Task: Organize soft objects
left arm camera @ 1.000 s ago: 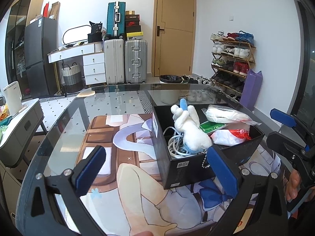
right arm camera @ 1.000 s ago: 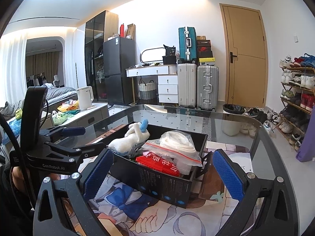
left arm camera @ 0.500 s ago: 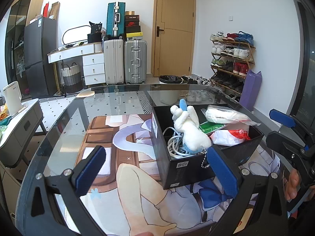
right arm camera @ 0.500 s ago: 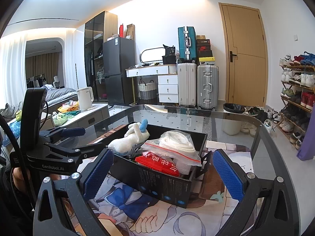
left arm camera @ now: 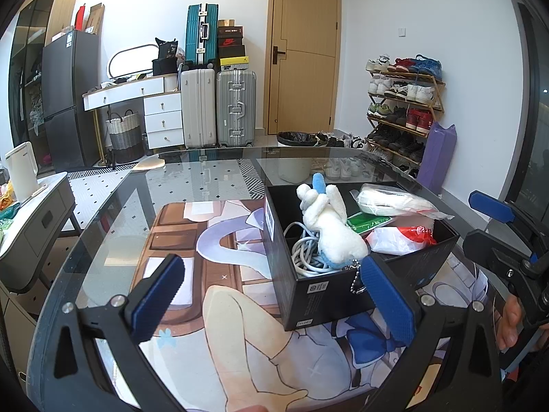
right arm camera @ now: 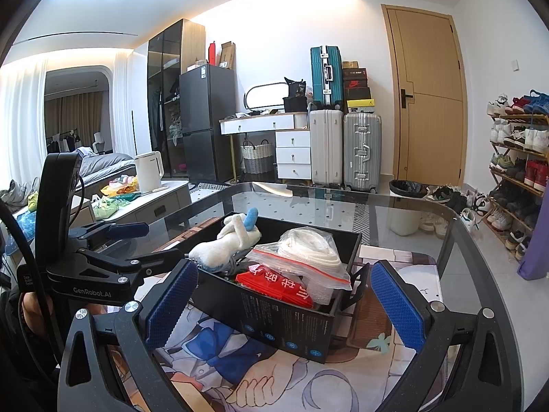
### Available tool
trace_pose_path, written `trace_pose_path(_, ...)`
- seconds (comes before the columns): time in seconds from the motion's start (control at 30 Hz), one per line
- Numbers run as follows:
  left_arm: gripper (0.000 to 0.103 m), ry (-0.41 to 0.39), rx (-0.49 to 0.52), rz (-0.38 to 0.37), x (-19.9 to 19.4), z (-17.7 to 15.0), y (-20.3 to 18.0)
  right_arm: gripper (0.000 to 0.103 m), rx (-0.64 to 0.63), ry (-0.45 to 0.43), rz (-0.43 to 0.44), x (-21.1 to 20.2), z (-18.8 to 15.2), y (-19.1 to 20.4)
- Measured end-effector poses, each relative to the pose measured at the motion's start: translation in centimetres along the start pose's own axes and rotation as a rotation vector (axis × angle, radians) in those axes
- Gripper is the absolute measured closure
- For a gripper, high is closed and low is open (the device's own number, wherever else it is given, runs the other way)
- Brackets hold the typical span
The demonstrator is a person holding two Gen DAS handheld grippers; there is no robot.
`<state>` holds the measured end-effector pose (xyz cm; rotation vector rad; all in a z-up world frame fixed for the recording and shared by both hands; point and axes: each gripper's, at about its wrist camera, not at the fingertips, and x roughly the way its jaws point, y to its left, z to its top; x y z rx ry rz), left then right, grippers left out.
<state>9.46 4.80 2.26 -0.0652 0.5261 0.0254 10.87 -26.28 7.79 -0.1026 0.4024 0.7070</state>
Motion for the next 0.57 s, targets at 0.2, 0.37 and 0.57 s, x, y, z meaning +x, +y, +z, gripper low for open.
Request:
trace_pose_path(0.2,0.000,0.001,-0.003,0.000,-0.05,-0.01,-0.01,0.001,0.000,0.001,-0.001,0.01,-0.01,0.00)
trace_pose_path(0.37,0.000,0.001,-0.009,0.007,0.00,0.05,-0.06,0.000,0.000,0.000,0.000,0.00,-0.01,-0.01)
trace_pose_path(0.57,0.000,-0.008,0.003,0.008,-0.22,0.04,-0.18,0.001,0.001,0.000,0.000,0.00,-0.02,-0.02)
